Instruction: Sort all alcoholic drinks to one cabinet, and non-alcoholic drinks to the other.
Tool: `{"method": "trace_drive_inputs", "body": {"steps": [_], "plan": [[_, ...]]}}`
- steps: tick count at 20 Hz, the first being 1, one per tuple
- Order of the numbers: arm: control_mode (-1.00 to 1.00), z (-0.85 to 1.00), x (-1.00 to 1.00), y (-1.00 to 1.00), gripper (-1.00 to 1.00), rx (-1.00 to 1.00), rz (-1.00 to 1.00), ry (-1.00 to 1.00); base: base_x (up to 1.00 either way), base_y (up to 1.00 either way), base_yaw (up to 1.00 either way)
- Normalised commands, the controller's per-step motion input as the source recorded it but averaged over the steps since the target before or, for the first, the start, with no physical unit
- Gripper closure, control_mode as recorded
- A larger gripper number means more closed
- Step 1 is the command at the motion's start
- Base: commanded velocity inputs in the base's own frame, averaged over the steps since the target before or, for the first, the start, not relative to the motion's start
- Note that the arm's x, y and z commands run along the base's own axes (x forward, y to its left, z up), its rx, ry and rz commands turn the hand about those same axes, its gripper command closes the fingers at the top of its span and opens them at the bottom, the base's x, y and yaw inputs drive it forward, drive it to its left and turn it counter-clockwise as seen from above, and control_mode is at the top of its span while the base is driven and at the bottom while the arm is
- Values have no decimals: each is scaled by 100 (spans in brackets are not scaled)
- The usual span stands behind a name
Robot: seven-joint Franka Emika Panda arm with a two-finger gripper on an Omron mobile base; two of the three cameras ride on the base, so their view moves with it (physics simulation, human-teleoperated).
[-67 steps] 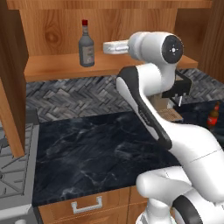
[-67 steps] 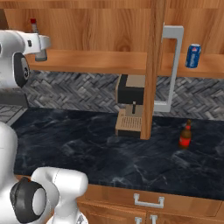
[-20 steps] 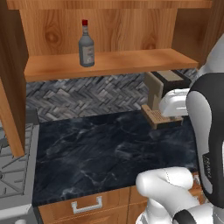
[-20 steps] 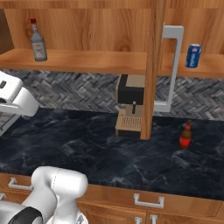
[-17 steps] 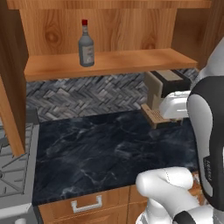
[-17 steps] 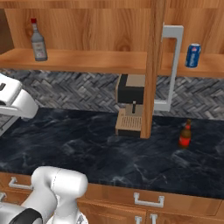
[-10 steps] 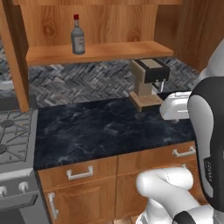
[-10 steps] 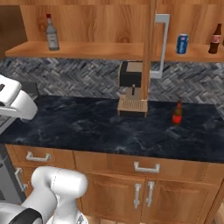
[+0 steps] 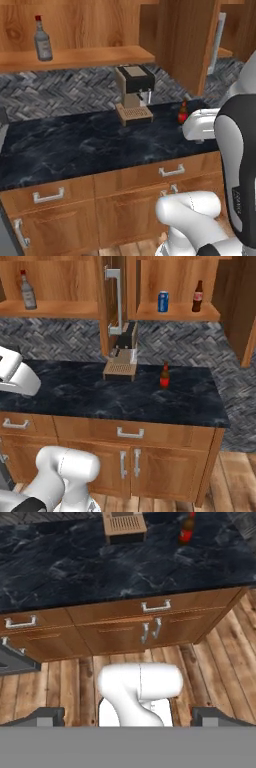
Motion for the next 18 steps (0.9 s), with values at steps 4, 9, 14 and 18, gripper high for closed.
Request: {"method": "trace_drive_inputs", "body": {"steps": [4,9,14,18], "plan": [[100,0,0,0,-100,0,0,0,-5,-80,0],[100,0,0,0,-100,0,0,0,-11,-67,0],[100,0,0,0,-100,0,0,0,2,-44,0],[100,0,0,0,-100,0,0,0,23,-26,0]]}}
